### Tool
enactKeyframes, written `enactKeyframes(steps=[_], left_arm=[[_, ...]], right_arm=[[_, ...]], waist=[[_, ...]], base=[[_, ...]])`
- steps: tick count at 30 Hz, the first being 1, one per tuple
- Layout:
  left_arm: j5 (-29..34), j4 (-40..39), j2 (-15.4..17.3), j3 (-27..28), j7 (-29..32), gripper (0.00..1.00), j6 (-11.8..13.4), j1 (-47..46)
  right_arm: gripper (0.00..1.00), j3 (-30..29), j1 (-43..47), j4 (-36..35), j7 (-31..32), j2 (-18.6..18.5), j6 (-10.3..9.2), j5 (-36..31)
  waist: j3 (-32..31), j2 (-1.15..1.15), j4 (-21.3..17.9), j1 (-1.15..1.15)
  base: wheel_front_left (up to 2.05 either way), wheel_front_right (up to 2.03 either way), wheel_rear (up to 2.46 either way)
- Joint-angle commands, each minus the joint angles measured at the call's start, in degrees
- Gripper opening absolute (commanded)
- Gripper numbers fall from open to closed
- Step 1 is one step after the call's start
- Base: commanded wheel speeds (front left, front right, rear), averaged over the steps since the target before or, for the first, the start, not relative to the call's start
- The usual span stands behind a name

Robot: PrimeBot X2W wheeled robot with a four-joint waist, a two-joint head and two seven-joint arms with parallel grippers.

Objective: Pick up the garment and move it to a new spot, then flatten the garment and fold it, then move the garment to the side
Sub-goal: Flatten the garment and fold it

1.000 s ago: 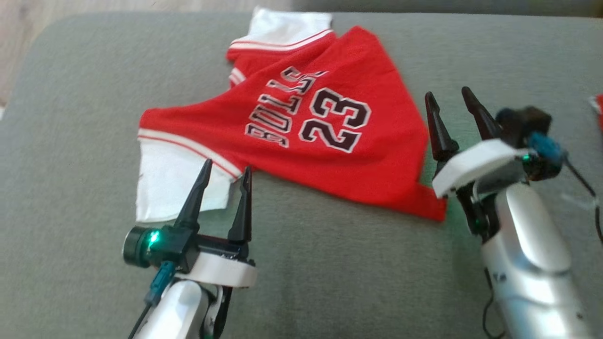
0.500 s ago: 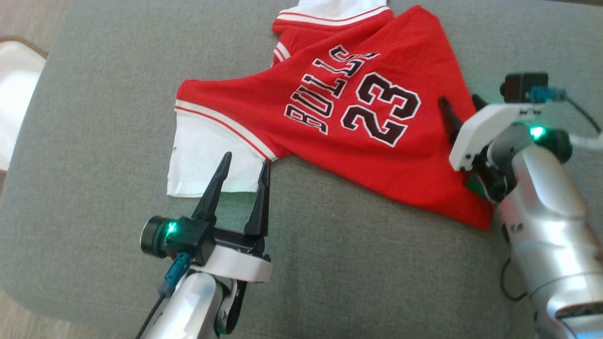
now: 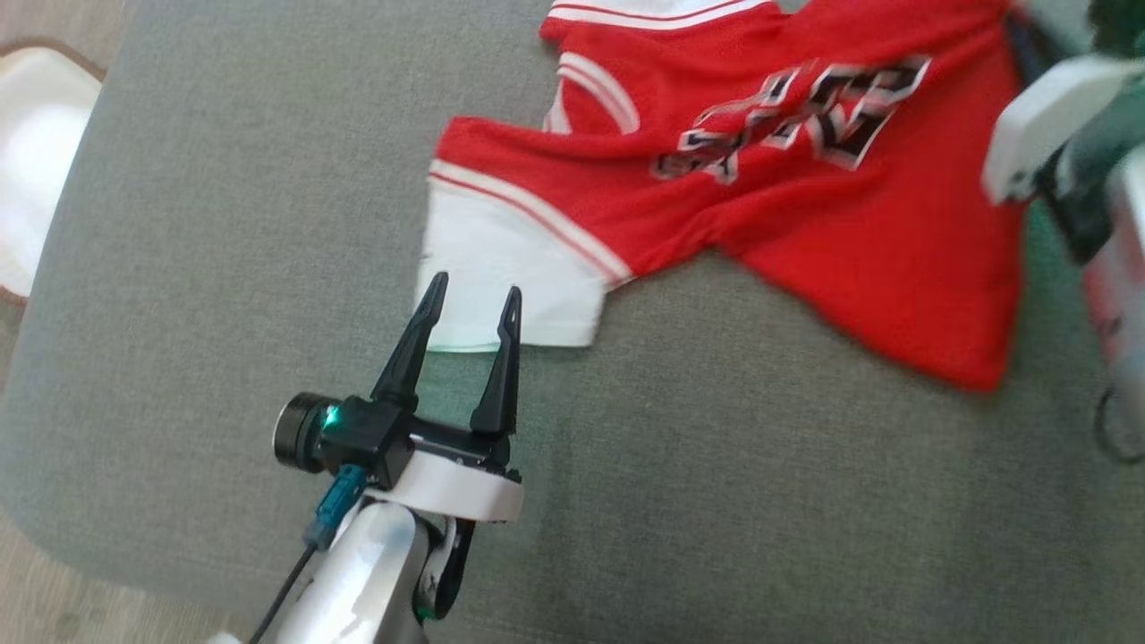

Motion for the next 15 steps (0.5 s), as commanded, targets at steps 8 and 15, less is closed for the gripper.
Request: enactKeyframes(steps=[8, 15], left_arm=[[-1.5, -1.8, 0.1, 0.3, -0.5, 1.0, -0.3, -2.5], [-2.6, -1.8, 0.1, -0.5, -0.5, 1.0, 0.7, -3.0]], right_arm=[[0.0, 9.2, -9.2, 1.7, -4.1, -5.2, -0.04, -11.4], [1.0, 9.0, -12.0, 6.6, -8.4, -5.3, -0.04, -17.6]], waist=[[1.4, 0.0, 2.5, 0.0], [1.6, 0.0, 2.8, 0.0]], base=[[0.0, 0.0, 0.0], [0.0, 0.0, 0.0]])
